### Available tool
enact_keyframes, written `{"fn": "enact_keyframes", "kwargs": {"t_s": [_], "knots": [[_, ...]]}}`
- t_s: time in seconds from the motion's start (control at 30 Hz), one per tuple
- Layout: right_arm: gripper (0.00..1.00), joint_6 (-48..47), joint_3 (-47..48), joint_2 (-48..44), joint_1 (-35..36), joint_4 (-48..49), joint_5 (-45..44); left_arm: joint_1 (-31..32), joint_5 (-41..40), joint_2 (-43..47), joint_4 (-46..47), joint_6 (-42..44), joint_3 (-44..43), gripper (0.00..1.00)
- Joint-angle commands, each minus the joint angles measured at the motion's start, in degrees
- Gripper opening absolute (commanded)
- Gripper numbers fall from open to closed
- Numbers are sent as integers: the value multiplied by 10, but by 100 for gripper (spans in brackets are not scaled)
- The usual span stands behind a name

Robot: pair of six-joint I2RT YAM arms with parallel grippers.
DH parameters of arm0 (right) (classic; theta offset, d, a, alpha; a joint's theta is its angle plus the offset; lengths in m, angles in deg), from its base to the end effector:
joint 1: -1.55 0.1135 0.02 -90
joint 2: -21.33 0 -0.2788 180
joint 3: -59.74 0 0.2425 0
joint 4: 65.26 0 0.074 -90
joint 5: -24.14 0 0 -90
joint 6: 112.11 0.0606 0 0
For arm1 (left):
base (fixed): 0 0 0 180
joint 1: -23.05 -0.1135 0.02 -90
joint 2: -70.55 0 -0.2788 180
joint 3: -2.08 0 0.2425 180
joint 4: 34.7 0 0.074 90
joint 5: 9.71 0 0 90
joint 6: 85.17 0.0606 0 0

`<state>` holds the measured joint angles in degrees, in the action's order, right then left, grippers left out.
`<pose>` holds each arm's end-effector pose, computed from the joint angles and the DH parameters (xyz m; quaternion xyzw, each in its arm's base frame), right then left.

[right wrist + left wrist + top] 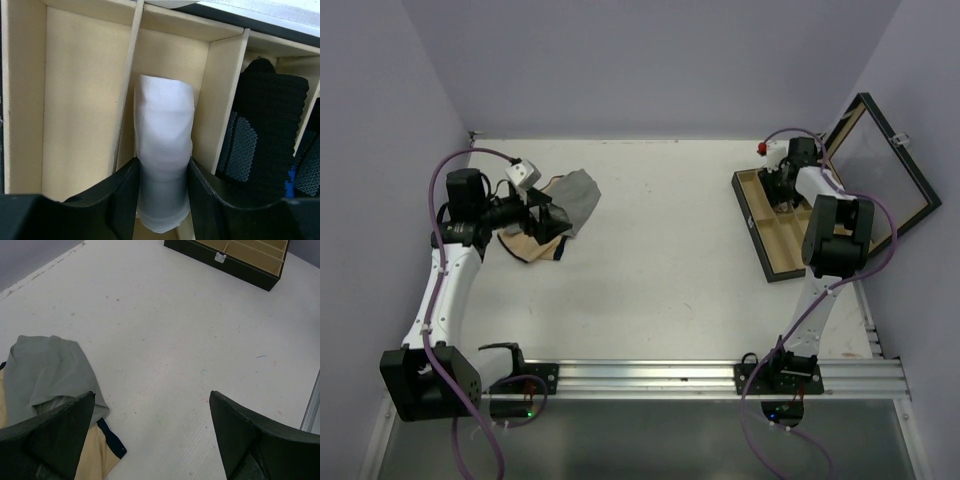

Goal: Roll the underwear
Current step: Place the rolled underwear into the container

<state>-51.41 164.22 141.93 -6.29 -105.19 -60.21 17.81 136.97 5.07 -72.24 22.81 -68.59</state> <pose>0.4663 -0.0582 0.1747 -0.1920 0.9359 -0.0482 0.2914 0.2401 -0.0288 0.3317 0.3130 0.7409 -0.3220 0.4994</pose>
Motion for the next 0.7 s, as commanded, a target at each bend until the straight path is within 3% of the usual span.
{"fn": "enact_keyframes", "kwargs": {"t_s": [0.0, 0.33, 0.67], "knots": [[47, 18, 19, -22, 3, -38, 28, -2, -3, -2, 11, -11, -10, 100], [59, 13, 61, -64, 2, -78, 31, -2, -25, 4, 5, -13, -13, 100], [63, 25, 139, -103, 3, -142, 60, -2, -62, 8, -6, -28, -18, 100]]}}
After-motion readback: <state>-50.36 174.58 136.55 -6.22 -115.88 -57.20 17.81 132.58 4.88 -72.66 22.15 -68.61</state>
